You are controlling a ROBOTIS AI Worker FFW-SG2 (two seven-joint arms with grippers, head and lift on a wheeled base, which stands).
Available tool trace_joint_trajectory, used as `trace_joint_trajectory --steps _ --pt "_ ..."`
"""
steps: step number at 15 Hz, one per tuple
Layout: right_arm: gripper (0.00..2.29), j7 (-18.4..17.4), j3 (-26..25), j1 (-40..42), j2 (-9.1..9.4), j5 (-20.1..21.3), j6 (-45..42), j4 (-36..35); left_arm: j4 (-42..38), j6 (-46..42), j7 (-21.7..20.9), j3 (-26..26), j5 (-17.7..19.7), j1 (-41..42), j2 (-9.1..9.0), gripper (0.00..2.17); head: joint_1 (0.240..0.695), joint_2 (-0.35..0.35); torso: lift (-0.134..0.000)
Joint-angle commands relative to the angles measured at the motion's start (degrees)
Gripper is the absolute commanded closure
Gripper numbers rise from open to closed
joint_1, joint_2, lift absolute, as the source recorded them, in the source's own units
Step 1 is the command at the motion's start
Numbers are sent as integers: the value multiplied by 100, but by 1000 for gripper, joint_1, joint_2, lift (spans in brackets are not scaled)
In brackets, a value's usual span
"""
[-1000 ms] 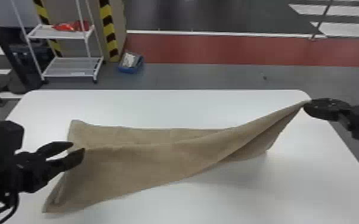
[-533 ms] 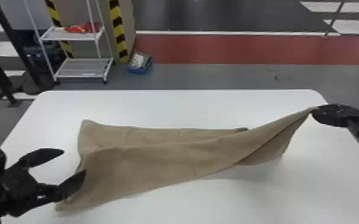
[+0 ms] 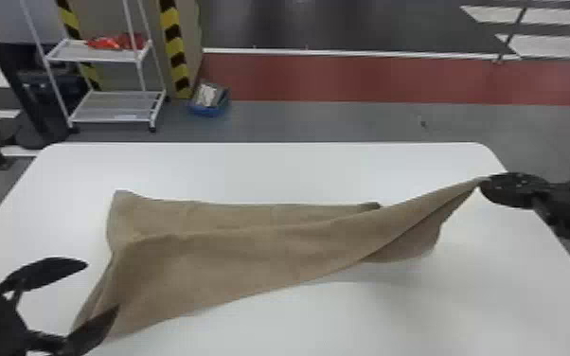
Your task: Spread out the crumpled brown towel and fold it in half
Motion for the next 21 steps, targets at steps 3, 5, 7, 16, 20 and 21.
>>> trace_joint_trajectory --steps 3,5,7,16,20,21 --pt "1295 -315 -154 1284 4 310 -2897 34 123 -324 86 132 45 23 -15 215 695 -43 -124" --pt "1295 -500 -206 1873 -5 617 -3688 25 194 -412 104 202 45 14 -15 215 695 -31 -124" --pt "1295 -719 -215 2102 -14 969 -3863 280 361 -711 95 255 9 -3 -15 215 695 -15 -124" --pt "1295 -904 -259 1812 -40 978 -3758 957 651 -1643 -986 562 -641 -117 -15 275 695 -71 -124" --pt "1295 -904 -286 1732 -40 969 -3652 974 774 -1660 -951 193 -1080 -135 0 522 695 -73 -124" --pt "1295 -904 -303 1706 -40 960 -3635 983 800 -1660 -924 176 -1168 -135 18 522 695 -81 -124"
